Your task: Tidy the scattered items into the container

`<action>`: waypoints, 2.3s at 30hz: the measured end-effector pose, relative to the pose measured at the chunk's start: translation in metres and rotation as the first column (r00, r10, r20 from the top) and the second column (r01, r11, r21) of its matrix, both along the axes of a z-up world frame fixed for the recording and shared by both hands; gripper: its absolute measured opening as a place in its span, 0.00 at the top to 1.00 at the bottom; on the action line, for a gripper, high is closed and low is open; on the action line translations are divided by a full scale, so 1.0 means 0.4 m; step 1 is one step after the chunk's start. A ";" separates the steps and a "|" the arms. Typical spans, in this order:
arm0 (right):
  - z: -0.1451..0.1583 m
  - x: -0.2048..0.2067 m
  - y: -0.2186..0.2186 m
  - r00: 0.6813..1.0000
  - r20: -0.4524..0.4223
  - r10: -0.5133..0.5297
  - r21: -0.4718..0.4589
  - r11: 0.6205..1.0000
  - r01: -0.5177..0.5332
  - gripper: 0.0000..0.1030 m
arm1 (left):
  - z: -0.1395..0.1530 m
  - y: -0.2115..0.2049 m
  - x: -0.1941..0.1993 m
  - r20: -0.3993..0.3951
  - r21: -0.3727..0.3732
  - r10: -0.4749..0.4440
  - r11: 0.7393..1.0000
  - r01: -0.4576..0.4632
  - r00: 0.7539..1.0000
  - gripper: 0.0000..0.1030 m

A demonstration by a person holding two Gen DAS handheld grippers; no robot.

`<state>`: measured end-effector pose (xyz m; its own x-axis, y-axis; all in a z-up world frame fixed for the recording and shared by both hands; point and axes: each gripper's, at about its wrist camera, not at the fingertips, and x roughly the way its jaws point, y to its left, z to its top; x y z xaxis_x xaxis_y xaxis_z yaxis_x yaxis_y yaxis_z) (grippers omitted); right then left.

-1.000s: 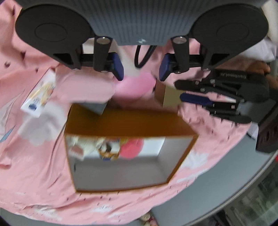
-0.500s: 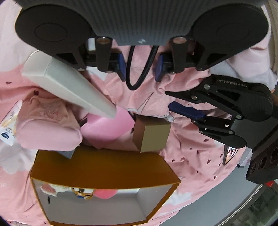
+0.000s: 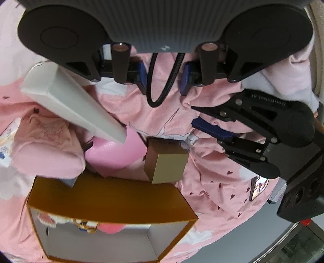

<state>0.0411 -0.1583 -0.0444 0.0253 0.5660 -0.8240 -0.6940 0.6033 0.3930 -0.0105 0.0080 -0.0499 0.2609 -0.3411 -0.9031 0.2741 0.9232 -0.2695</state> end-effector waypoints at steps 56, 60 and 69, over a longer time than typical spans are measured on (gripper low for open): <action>0.090 0.187 -0.030 0.963 0.198 -0.181 0.072 0.983 0.170 0.78 | 0.058 0.059 0.106 0.203 -0.039 0.128 0.992 -0.123 0.971 0.53; 0.076 0.152 -0.039 0.963 0.257 -0.075 -0.012 0.997 0.081 0.62 | 0.055 0.049 0.111 0.208 -0.022 0.111 0.994 -0.108 0.972 0.53; 0.017 0.165 -0.052 0.973 0.231 -0.022 -0.174 0.983 0.064 0.60 | 0.078 0.014 0.121 0.244 0.040 0.034 0.998 -0.045 0.969 0.53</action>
<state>0.1072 -0.1792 -0.0376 0.2447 0.4037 -0.8815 -0.7245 0.6804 0.1105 0.0380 0.0135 -0.0187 0.4871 -0.2868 -0.8249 0.2890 0.9443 -0.1577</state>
